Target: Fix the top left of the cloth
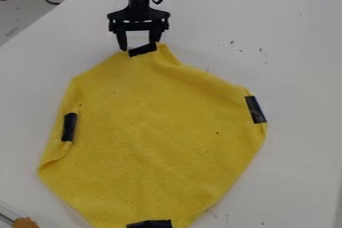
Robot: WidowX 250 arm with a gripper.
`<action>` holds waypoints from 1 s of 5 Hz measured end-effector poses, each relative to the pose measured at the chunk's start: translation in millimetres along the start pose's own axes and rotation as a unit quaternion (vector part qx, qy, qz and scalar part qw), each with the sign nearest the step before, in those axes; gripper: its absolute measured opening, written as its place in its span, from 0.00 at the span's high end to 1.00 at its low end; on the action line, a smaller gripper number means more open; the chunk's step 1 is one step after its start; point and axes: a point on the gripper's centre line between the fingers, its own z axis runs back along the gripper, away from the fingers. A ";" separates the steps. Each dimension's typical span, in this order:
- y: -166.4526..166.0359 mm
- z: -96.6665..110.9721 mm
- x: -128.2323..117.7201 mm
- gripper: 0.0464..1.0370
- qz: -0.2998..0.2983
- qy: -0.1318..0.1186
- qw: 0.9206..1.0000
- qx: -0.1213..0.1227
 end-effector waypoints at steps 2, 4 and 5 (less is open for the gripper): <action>-3.4 25.1 4.4 0.05 -0.134 -0.080 0.987 -0.037; 0.4 43.3 -11.8 0.05 -0.170 -0.053 0.983 -0.045; 0.7 60.7 -5.7 0.05 -0.186 -0.036 0.981 -0.038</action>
